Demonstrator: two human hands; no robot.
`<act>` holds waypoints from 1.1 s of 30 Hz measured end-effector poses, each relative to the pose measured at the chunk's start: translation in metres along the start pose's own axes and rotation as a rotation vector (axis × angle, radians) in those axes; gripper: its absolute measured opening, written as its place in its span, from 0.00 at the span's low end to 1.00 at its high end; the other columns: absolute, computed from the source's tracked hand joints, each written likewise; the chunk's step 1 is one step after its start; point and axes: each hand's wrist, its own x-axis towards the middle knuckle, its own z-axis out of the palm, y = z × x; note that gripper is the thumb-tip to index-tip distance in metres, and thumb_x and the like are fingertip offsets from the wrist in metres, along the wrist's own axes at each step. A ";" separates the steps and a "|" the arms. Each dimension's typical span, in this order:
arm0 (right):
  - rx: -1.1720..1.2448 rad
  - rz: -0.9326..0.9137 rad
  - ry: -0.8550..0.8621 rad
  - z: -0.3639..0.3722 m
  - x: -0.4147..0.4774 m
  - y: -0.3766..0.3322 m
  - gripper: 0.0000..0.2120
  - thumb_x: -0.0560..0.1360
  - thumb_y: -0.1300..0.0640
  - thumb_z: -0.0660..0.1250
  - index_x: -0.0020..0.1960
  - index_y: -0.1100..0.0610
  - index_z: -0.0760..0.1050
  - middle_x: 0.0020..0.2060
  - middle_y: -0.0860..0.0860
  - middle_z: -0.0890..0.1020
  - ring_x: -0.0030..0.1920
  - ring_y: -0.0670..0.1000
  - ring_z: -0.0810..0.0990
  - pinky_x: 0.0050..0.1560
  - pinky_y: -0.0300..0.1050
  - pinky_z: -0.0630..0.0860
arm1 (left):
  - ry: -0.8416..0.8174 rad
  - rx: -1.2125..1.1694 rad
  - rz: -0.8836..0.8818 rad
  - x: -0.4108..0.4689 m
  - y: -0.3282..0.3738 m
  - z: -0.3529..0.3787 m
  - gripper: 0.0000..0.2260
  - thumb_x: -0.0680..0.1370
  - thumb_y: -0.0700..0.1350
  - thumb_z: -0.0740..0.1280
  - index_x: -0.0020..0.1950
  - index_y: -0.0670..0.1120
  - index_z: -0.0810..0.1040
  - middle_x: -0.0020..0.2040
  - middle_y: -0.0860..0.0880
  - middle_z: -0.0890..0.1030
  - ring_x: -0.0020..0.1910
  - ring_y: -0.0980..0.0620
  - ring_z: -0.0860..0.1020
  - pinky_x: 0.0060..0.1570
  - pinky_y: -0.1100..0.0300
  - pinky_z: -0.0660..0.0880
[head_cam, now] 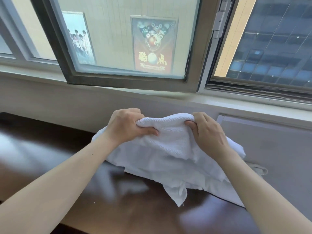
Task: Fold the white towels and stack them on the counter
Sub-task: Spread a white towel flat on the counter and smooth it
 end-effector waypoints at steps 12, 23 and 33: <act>0.046 -0.087 -0.014 0.065 0.047 -0.227 0.23 0.80 0.44 0.54 0.49 0.64 0.73 0.44 0.57 0.79 0.40 0.62 0.75 0.39 0.54 0.73 | 0.115 0.094 -0.021 -0.082 -0.140 -0.190 0.29 0.64 0.72 0.70 0.26 0.44 0.73 0.28 0.52 0.70 0.27 0.51 0.68 0.31 0.61 0.62; 0.221 -0.116 -0.145 0.175 0.103 -0.395 0.26 0.79 0.38 0.52 0.45 0.62 0.70 0.38 0.54 0.76 0.38 0.57 0.73 0.42 0.50 0.70 | 0.196 0.234 -0.061 -0.148 -0.286 -0.333 0.29 0.65 0.70 0.70 0.25 0.46 0.70 0.27 0.55 0.66 0.26 0.51 0.64 0.30 0.66 0.57; 0.232 -0.175 -0.229 0.269 0.169 -0.454 0.27 0.78 0.37 0.52 0.44 0.61 0.70 0.36 0.52 0.75 0.38 0.54 0.72 0.41 0.48 0.70 | 0.158 0.274 -0.060 -0.144 -0.414 -0.369 0.33 0.66 0.74 0.66 0.25 0.42 0.71 0.27 0.54 0.66 0.26 0.49 0.65 0.31 0.62 0.61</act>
